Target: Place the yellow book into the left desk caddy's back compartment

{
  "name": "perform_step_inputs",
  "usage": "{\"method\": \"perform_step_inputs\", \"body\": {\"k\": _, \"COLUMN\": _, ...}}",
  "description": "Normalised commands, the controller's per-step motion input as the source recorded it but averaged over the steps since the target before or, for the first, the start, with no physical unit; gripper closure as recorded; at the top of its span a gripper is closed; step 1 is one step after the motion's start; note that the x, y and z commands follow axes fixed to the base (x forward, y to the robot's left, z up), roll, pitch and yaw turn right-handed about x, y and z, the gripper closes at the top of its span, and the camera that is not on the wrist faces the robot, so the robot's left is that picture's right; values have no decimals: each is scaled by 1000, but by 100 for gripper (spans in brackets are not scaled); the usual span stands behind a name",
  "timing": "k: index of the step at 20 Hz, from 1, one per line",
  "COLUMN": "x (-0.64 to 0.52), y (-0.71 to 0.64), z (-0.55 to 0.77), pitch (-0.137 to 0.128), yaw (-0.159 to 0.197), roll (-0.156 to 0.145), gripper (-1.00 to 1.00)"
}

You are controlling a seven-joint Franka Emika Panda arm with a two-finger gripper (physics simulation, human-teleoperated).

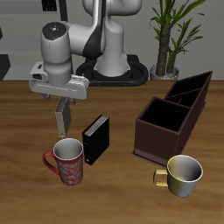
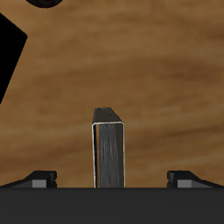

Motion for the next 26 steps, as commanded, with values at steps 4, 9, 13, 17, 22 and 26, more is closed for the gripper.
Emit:
{"method": "perform_step_inputs", "body": {"k": 4, "x": 12, "y": 108, "z": -204, "pitch": 18, "yaw": 2, "roll": 20, "gripper": -100}}
{"method": "perform_step_inputs", "body": {"k": 9, "x": -83, "y": 54, "z": -347, "pitch": 47, "yaw": 9, "roll": 12, "gripper": -100}}
{"method": "perform_step_inputs", "body": {"k": 13, "x": -90, "y": -136, "z": -394, "pitch": 69, "yaw": -20, "roll": 1, "gripper": 100}}
{"method": "perform_step_inputs", "body": {"k": 17, "x": -107, "y": -62, "z": -48, "pitch": -10, "yaw": -35, "roll": -5, "gripper": 100}}
{"method": "perform_step_inputs", "body": {"k": 22, "x": -92, "y": -85, "z": 77, "pitch": -11, "yaw": -14, "roll": -18, "gripper": 100}}
{"method": "perform_step_inputs", "body": {"k": 26, "x": -7, "y": 70, "z": 164, "pitch": -28, "yaw": -4, "roll": 1, "gripper": 100}}
